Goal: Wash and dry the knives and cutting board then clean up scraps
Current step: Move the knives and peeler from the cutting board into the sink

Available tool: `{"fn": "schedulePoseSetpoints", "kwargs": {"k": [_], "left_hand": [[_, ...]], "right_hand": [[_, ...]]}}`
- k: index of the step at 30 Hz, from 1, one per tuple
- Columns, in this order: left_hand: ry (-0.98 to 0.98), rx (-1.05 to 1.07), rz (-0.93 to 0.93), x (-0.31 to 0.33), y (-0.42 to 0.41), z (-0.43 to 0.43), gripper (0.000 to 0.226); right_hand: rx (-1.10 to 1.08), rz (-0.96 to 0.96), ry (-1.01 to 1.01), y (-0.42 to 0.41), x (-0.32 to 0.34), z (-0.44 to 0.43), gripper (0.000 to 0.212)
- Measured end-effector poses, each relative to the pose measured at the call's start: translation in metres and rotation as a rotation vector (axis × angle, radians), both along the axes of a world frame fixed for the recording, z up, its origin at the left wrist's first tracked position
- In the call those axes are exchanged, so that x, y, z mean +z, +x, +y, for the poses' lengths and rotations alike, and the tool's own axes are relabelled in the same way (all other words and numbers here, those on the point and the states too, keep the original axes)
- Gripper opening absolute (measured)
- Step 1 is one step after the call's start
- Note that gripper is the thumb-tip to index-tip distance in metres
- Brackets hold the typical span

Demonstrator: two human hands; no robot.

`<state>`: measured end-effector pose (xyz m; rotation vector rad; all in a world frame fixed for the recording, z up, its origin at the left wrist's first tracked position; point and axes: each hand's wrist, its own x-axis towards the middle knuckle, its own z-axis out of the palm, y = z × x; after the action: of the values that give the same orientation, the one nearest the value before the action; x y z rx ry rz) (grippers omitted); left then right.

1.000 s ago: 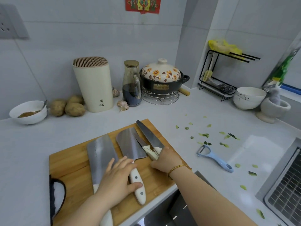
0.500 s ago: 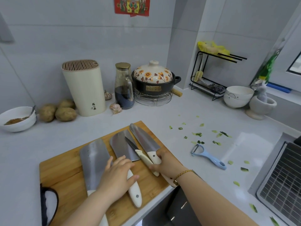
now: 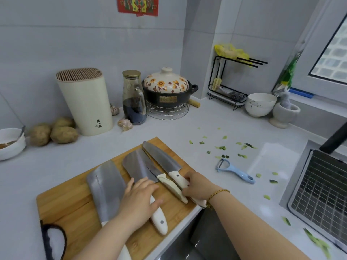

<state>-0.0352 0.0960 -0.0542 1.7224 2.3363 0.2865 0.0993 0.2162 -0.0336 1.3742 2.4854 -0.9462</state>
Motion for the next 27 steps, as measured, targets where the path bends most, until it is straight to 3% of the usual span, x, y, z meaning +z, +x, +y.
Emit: {"fn": "schedulePoseSetpoints", "kwargs": {"k": [3, 7, 10, 11, 14, 18, 23, 27], "left_hand": [[0.011, -0.02, -0.009, -0.005, 0.0, -0.001, 0.045], [0.042, -0.023, -0.017, -0.01, -0.004, -0.002, 0.049], [0.091, -0.043, -0.03, -0.005, -0.002, -0.002, 0.085], [0.106, -0.052, -0.034, -0.003, 0.001, -0.001, 0.087], [0.234, -0.103, -0.039, 0.0, 0.016, 0.008, 0.064], [0.268, -0.16, -0.102, 0.006, 0.058, 0.031, 0.075], [0.305, -0.318, -0.099, 0.015, 0.158, 0.065, 0.056], [0.288, -0.388, -0.178, 0.008, 0.25, 0.1, 0.077]], "right_hand": [[-0.027, -0.057, 0.068, -0.009, -0.004, -0.003, 0.021], [-0.131, 0.049, 0.066, -0.007, -0.006, -0.008, 0.025], [-0.212, 0.2, 0.056, 0.003, -0.008, -0.011, 0.025], [-0.244, 0.245, 0.049, 0.009, -0.007, -0.012, 0.027], [-0.331, 0.361, 0.053, 0.036, 0.001, -0.009, 0.035], [-0.446, 0.441, 0.075, 0.105, 0.011, 0.003, 0.028], [-0.595, 0.412, 0.139, 0.236, 0.018, 0.017, 0.024], [-0.709, 0.334, 0.2, 0.352, 0.019, 0.021, 0.021]]}}
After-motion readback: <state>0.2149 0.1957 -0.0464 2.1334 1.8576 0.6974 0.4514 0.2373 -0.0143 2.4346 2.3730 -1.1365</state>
